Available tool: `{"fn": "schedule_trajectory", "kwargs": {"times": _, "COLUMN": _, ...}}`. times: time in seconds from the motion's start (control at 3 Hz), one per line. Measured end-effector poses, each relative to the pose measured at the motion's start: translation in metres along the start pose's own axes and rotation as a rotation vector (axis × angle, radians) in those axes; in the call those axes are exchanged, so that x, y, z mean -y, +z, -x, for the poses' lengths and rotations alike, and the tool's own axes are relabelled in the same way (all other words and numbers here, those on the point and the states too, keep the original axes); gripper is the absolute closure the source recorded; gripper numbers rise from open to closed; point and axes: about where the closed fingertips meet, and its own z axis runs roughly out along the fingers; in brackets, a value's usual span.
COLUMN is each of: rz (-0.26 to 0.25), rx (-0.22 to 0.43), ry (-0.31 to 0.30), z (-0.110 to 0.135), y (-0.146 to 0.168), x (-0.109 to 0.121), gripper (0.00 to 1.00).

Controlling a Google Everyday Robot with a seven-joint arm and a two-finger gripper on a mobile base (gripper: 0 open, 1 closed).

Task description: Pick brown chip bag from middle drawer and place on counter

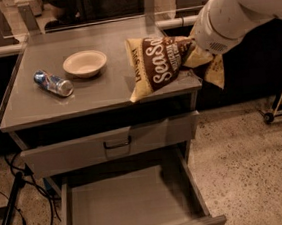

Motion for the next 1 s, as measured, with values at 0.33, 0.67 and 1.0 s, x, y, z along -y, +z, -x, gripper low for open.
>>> {"fn": "schedule_trajectory", "kwargs": {"times": 0.33, "rz": -0.001, "rx": 0.002, "ry": -0.001, "z": 0.002, "y": 0.0, "x": 0.001, "gripper": 1.0}}
{"fn": "schedule_trajectory", "kwargs": {"times": 0.67, "rz": 0.042, "rx": 0.026, "ry": 0.0, "z": 0.0, "y": 0.016, "x": 0.01, "gripper": 1.0}}
{"fn": "schedule_trajectory", "kwargs": {"times": 1.0, "rz": 0.108, "rx": 0.074, "ry": 0.0, "z": 0.012, "y": 0.047, "x": 0.033, "gripper": 1.0}}
